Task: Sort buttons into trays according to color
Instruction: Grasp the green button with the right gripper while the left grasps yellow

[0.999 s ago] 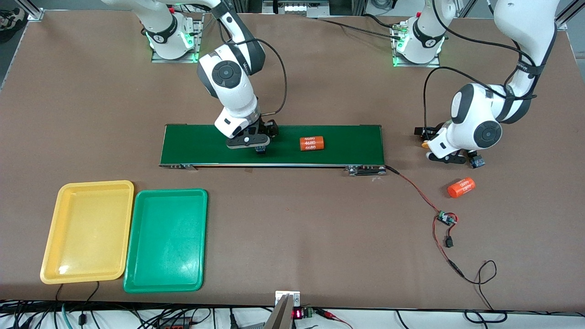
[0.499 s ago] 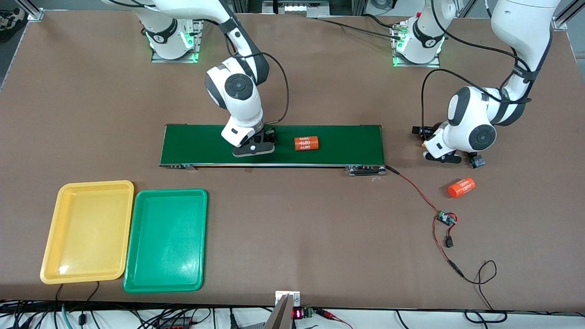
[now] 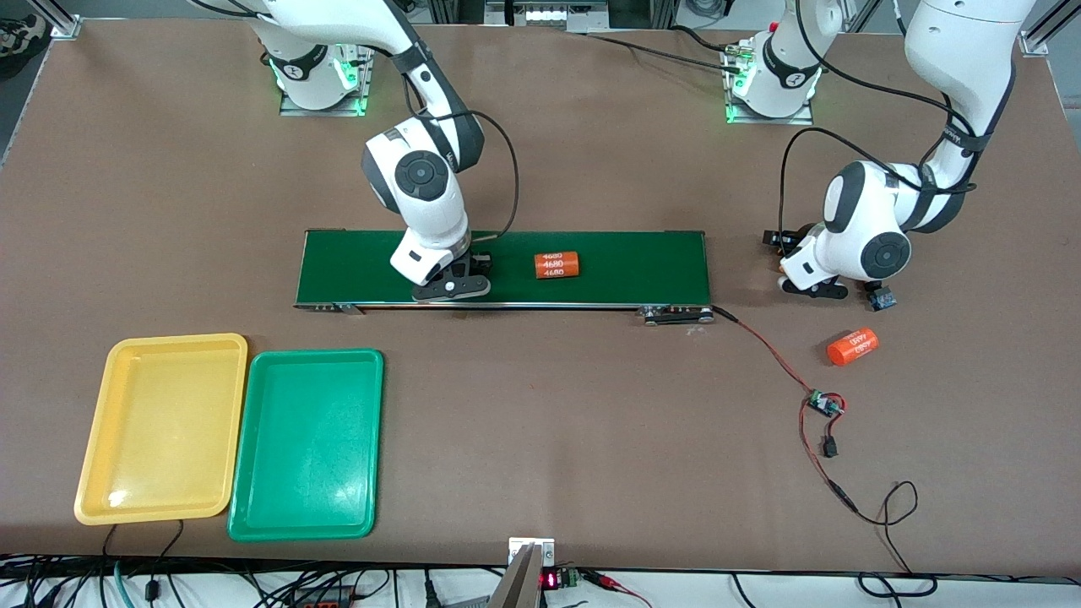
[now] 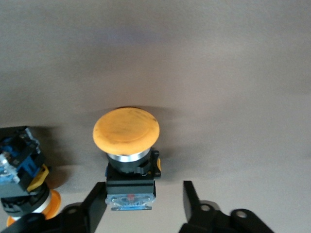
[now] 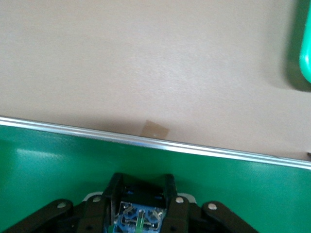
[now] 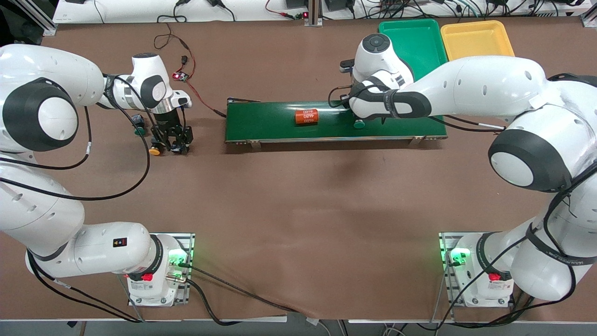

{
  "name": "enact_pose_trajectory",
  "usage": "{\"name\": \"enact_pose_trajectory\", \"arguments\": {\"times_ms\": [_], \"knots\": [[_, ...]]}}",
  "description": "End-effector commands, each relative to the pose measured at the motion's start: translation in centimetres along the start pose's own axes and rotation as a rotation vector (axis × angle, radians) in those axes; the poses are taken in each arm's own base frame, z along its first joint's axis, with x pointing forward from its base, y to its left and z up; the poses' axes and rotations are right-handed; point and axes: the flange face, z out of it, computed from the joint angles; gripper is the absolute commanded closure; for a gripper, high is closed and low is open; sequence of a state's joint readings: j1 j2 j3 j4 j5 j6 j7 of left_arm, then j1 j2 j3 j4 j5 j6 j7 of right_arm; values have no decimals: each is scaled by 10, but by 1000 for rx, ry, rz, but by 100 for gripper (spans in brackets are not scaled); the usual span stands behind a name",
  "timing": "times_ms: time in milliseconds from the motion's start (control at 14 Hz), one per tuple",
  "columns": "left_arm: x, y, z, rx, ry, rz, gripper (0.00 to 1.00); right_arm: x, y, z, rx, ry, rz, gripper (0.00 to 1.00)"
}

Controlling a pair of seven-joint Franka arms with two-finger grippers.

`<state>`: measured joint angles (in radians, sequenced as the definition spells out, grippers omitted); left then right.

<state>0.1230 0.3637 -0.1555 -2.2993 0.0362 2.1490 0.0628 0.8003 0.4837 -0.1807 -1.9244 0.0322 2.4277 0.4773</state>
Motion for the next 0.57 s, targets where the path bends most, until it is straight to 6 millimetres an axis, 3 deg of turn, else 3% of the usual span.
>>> {"name": "enact_pose_trajectory", "arguments": {"times_ms": [0,214,357,499], "knots": [[-3,-7,-1,-21,6,79,54,-5,4,-6,-28,-68,77,87],[-5,-6,-22,-11,34,77,88,-2,17,-22,-35,-94,87,90],[-3,0,-48,3,74,76,97,16,34,-44,-19,-74,115,90],[3,6,-86,12,92,88,100,38,36,-76,-7,-56,96,90]]}}
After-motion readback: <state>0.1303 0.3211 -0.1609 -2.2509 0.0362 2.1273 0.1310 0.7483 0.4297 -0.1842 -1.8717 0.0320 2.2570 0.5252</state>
